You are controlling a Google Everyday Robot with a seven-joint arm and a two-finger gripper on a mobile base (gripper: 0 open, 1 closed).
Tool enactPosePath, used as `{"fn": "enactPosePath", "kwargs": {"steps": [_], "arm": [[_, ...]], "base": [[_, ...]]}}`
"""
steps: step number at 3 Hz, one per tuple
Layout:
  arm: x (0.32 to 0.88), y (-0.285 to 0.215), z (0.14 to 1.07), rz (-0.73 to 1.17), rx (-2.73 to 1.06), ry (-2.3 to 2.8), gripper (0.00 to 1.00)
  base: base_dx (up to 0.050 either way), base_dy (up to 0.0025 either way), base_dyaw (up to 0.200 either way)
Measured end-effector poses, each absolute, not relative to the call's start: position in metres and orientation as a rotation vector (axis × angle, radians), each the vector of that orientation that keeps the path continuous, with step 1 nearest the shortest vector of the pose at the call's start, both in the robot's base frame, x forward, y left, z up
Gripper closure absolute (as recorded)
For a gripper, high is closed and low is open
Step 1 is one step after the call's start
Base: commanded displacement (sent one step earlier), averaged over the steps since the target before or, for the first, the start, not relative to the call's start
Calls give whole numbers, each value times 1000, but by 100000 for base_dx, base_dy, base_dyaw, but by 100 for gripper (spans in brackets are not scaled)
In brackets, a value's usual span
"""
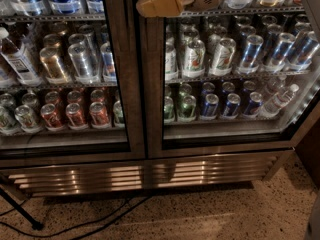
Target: Open right fridge door
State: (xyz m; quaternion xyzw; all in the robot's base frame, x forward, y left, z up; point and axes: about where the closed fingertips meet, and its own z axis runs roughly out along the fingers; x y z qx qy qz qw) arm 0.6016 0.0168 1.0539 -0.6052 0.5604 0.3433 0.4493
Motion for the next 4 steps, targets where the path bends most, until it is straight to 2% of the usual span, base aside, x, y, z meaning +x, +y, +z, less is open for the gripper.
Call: {"fn": "enactPosePath", "kwargs": {"steps": [4], "arm": [[602,15,1050,863,-1480,1399,100]], "base": [[0,0,0]]}}
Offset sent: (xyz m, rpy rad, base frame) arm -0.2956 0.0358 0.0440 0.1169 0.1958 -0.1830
